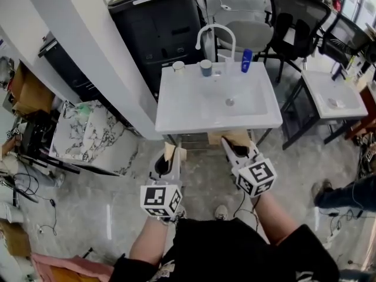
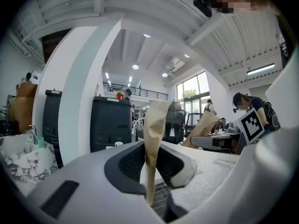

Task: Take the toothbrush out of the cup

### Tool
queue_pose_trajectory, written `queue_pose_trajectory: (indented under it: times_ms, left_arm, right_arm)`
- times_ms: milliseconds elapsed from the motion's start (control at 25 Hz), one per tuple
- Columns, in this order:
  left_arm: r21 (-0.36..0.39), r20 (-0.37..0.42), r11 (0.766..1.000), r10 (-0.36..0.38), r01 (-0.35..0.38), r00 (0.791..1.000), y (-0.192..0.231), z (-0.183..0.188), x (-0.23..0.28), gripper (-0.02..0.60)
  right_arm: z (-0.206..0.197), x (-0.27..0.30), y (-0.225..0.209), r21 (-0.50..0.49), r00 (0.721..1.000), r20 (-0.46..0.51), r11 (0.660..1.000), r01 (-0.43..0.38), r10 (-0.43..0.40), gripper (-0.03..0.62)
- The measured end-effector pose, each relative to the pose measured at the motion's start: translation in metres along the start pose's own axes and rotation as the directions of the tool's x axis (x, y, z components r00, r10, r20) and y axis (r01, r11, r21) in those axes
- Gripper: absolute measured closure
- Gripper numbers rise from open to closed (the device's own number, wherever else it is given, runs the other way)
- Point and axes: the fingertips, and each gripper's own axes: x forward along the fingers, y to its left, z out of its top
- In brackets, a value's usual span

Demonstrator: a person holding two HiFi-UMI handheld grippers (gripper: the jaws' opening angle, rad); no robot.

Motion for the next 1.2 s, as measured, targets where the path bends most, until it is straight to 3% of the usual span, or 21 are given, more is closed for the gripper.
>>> queue_pose_trajectory:
  times_ms: [280,720,1200]
  left_arm:
    - [-0.028,-0.006,0.999,-0.023,0.023,1.0,0.037,0.002,-0.019,0.532]
    - [-0.022,-0.015,0.99,-0.14,0.14,0.99,0.094,0.003,-0.031,0.532]
    - [-0.037,-0.036,0.983,-0.182,0.181,0.983,0.088,-0.006,-0.034,0.532]
  right_arm:
    - [0.002,0.019,0.034,0.01,1.0,0.001,0.999,0.03,-0.03,0.557]
    - [-0.008,0.046,0.086,0.004,0.989,-0.013,0.989,0.146,-0.146,0.559]
    - [-0.017,0.031,0.088,0.007,0.981,-0.031,0.982,0.191,-0.191,0.559]
